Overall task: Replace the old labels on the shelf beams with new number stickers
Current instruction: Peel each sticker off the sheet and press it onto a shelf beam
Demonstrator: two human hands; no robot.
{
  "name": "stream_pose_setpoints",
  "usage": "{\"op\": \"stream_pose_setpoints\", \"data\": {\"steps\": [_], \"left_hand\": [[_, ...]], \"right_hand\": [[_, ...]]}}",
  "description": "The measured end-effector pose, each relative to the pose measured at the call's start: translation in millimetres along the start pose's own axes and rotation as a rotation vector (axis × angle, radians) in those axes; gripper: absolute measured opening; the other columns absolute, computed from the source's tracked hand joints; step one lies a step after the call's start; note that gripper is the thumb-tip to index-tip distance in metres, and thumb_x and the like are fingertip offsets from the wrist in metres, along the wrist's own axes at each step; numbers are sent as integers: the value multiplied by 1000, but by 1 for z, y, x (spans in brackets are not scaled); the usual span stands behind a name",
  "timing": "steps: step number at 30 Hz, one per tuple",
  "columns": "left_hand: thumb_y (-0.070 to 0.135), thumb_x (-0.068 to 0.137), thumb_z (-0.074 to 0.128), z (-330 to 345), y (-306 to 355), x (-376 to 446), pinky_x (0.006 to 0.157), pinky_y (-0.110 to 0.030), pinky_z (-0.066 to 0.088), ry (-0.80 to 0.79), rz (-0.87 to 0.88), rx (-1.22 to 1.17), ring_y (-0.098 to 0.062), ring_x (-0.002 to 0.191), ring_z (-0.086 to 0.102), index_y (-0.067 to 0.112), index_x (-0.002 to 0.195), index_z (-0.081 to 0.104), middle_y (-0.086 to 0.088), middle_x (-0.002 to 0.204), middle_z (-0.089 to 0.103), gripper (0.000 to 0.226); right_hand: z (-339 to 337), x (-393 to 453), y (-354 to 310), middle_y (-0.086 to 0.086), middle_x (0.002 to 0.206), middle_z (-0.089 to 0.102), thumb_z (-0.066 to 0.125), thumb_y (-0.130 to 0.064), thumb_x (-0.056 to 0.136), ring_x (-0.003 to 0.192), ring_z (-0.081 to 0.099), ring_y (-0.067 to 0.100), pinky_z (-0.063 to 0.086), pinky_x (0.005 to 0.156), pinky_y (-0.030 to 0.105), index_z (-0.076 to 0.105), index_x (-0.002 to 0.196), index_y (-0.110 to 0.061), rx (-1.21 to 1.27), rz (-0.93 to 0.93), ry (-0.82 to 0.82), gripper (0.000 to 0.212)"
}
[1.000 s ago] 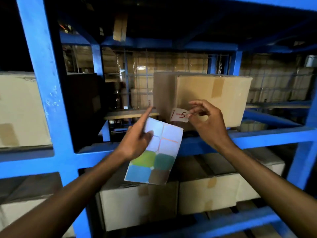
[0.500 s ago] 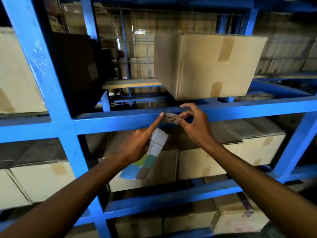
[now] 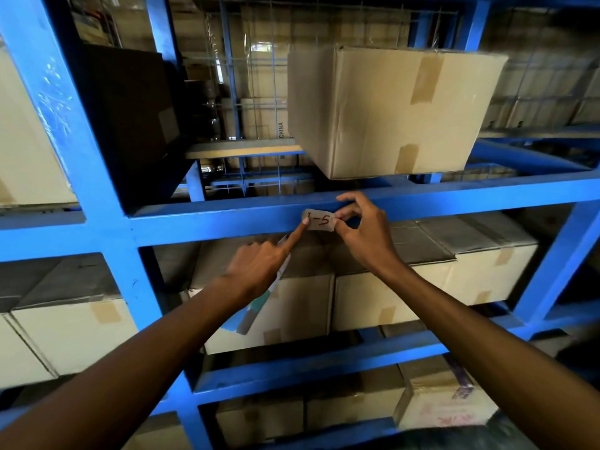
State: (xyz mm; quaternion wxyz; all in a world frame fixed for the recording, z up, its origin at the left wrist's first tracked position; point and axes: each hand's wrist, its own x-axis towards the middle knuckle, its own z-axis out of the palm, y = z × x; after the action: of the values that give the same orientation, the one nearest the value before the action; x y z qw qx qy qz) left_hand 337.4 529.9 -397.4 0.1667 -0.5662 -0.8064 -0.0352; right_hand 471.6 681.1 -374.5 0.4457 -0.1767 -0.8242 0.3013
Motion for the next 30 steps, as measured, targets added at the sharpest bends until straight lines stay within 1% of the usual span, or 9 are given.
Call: {"op": "stream_pose_setpoints", "data": {"steps": [3, 6, 10, 15, 19, 22, 24, 27, 30], "left_hand": [[15, 90, 57, 5, -2, 1, 66, -40, 52, 26, 12, 43, -30, 77, 62, 45, 125, -45, -22, 123, 54, 112], [16, 89, 59, 6, -4, 1, 70, -43, 56, 43, 21, 41, -30, 77, 63, 46, 127, -44, -22, 122, 55, 114], [14, 90, 56, 4, -6, 3, 69, -44, 55, 74, 23, 64, -31, 76, 63, 44, 129, -43, -20, 114, 59, 111], [17, 91, 56, 3, -5, 2, 71, -42, 53, 102, 34, 111, -32, 83, 65, 41, 126, -46, -19, 117, 58, 110], [20, 91, 56, 2, -3, 3, 78, -42, 53, 69, 34, 95, -32, 91, 64, 36, 137, -35, -20, 125, 54, 103], [21, 90, 57, 2, -1, 4, 79, -41, 52, 49, 32, 82, -32, 96, 63, 36, 142, -28, -21, 132, 50, 100], [21, 90, 58, 2, 0, 5, 79, -41, 52, 48, 35, 78, -31, 95, 63, 36, 141, -30, -21, 132, 50, 102], [19, 90, 58, 2, 1, 5, 75, -41, 53, 66, 52, 93, -31, 89, 63, 37, 136, -35, -20, 126, 54, 105], [18, 89, 58, 2, 1, 6, 75, -41, 53, 79, 60, 90, -31, 91, 63, 37, 134, -37, -21, 127, 54, 107]], "right_hand": [[-1, 1, -1, -14, 83, 62, 69, -11, 80, 86, 62, 2, 48, 71, 14, 53, 111, -25, 27, 10, 16, 38], [-3, 2, -4, -18, 81, 60, 68, -9, 80, 84, 61, 0, 49, 72, 13, 54, 109, -24, 63, 7, 28, 35], [-3, 4, -6, -7, 87, 63, 68, -8, 80, 88, 62, 6, 49, 69, 12, 54, 108, -19, 75, -5, 33, 34], [-3, 5, -5, -3, 90, 65, 68, -8, 80, 89, 62, 8, 48, 70, 12, 53, 110, -19, 59, 2, 7, 35], [-6, 6, -4, -4, 87, 63, 69, -7, 79, 87, 61, 9, 48, 69, 14, 53, 107, -20, 48, -21, -23, 35], [-8, 7, -4, -4, 87, 61, 70, -7, 78, 87, 60, 9, 47, 68, 13, 51, 106, -21, 22, -45, -54, 37], [-8, 7, -4, -4, 87, 60, 69, -8, 78, 86, 60, 9, 47, 68, 14, 50, 104, -22, 17, -48, -60, 36], [-9, 7, -5, -4, 84, 60, 69, -8, 77, 83, 59, 10, 48, 70, 17, 49, 99, -25, 37, -50, -41, 34], [-10, 6, -4, -3, 84, 60, 69, -7, 77, 82, 59, 11, 49, 70, 17, 48, 97, -25, 49, -54, -32, 35]]}}
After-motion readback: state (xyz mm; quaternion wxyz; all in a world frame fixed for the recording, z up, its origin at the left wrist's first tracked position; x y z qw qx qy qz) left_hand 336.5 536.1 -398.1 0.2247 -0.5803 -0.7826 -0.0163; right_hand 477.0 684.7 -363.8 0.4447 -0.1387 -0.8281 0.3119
